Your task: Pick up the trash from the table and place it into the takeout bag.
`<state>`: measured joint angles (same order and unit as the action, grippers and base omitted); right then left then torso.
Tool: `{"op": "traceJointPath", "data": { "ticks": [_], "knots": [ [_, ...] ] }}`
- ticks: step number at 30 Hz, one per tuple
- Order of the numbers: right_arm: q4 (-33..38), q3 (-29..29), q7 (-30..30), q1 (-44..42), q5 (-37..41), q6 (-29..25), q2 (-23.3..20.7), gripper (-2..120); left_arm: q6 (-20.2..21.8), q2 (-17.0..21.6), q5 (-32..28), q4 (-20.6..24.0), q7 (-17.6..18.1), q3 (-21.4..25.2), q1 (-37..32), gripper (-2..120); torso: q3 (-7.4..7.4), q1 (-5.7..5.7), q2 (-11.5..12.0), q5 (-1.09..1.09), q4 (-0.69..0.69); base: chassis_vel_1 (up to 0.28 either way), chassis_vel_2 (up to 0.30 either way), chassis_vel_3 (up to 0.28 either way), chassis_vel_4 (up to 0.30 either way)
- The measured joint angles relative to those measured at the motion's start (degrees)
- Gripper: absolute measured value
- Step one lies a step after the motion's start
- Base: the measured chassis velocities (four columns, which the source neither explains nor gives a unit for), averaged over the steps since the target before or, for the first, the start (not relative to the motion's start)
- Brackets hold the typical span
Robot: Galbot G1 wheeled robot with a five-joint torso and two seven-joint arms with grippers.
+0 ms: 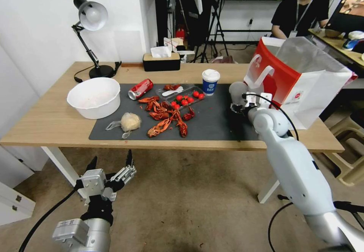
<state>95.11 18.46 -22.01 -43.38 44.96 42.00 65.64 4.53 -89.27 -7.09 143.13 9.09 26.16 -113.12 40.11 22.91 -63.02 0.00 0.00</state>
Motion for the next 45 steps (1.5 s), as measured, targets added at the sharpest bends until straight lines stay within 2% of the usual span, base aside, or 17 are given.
{"op": "traceJointPath", "data": {
  "ticks": [7, 19, 27, 31, 37, 39, 45],
  "knots": [
    [8.61, 3.02, 1.15, -8.20, 0.39, 0.00, -1.33, 45, -0.32, 0.35, -0.12, 0.06, 0.06, 0.03, 0.20, 100, -0.01, 0.00, 0.00, 0.00, -0.01, 0.000, 0.000, 0.000, 0.000],
    [19.55, 5.54, 2.76, -16.72, -0.26, 0.00, -3.59, 45, -0.93, 0.46, -0.08, 0.12, 0.11, -0.31, -0.38, 100, -0.01, 0.01, 0.00, 0.00, 0.00, 0.000, 0.000, 0.000, 0.000],
    [29.87, 8.32, 5.59, -26.25, -1.55, 0.01, -5.88, 45, -1.66, 0.66, -0.07, 0.14, 0.21, -0.31, -1.00, 100, -0.01, 0.00, 0.00, 0.00, -0.01, 0.000, 0.000, 0.000, 0.000],
    [34.55, 9.06, 6.16, -28.09, -1.81, 0.01, -6.79, 45, -1.69, 0.73, -0.09, 0.14, 0.24, -0.32, -0.88, 100, -0.01, 0.00, 0.00, -0.01, 0.00, 0.000, 0.000, 0.000, 0.000],
    [36.96, 9.78, 6.34, -28.25, -1.81, 0.01, -7.39, 45, -1.69, 0.72, -0.10, 0.14, 0.27, -0.31, -0.92, 100, -0.01, 0.01, 0.00, -0.01, 0.00, 0.000, 0.000, 0.000, 0.000],
    [40.63, 11.54, 6.80, -27.47, -1.82, -0.03, -8.89, 45, -1.84, 0.56, -0.10, 0.14, 0.32, -0.31, -1.21, 100, -0.01, 0.00, 0.00, -0.01, 0.00, 0.000, 0.000, 0.000, 0.000],
    [43.72, 14.30, 6.83, -24.77, -1.60, -0.34, -12.03, 45, -2.14, 0.35, -0.07, 0.15, 0.35, -0.30, -1.50, 100, -0.01, 0.00, 0.00, 0.00, 0.00, 0.000, 0.000, 0.000, 0.000]
  ]
}}
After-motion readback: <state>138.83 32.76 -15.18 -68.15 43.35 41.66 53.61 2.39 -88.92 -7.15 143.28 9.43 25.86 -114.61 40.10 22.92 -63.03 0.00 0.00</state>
